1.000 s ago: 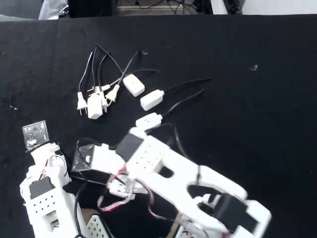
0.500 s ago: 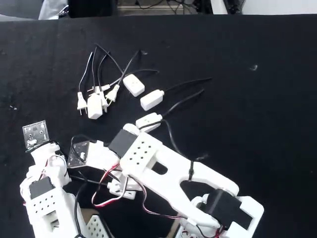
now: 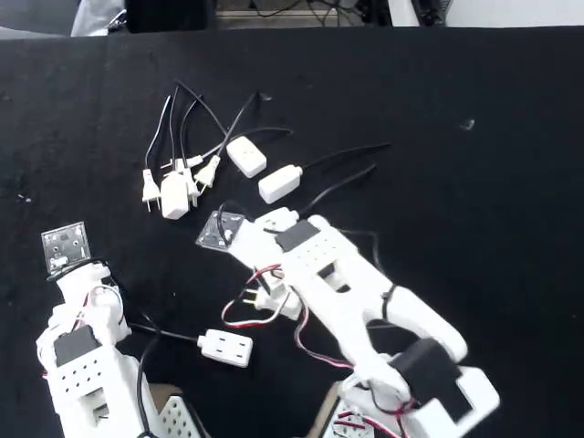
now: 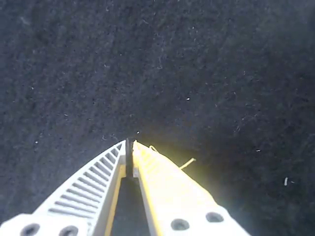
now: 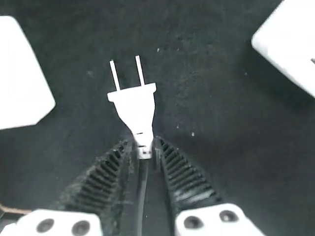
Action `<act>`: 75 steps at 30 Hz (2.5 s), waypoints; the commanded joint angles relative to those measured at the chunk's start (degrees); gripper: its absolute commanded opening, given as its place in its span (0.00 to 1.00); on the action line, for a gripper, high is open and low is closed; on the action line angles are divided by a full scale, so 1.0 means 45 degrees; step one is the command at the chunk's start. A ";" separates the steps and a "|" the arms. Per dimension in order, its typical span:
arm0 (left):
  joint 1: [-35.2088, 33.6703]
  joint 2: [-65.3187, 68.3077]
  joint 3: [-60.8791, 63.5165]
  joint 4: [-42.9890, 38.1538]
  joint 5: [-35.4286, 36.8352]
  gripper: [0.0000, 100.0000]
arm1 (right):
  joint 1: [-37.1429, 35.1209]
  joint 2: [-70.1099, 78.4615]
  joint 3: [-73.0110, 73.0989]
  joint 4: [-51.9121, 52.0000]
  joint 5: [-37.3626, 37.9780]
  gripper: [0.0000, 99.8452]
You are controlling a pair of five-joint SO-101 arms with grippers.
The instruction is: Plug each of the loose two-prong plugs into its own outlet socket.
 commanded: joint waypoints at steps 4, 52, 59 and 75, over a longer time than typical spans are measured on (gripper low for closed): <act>-0.0127 -0.0098 -0.0107 -0.0254 0.0098 0.03 | 0.0176 0.0869 -0.0205 -0.0488 0.0664 0.16; 0.4386 0.0020 -0.8313 0.1993 0.4825 0.03 | 0.0234 -0.8567 0.0440 -0.0723 -0.1446 0.01; 1.0540 0.0020 -0.9211 0.0586 0.5255 0.03 | 0.0234 -1.0735 0.2764 -0.3184 -0.3321 0.01; 1.3314 -0.0098 -0.8254 -0.0293 0.4669 0.03 | 0.0996 -1.0911 0.3507 -0.4317 -0.3634 0.01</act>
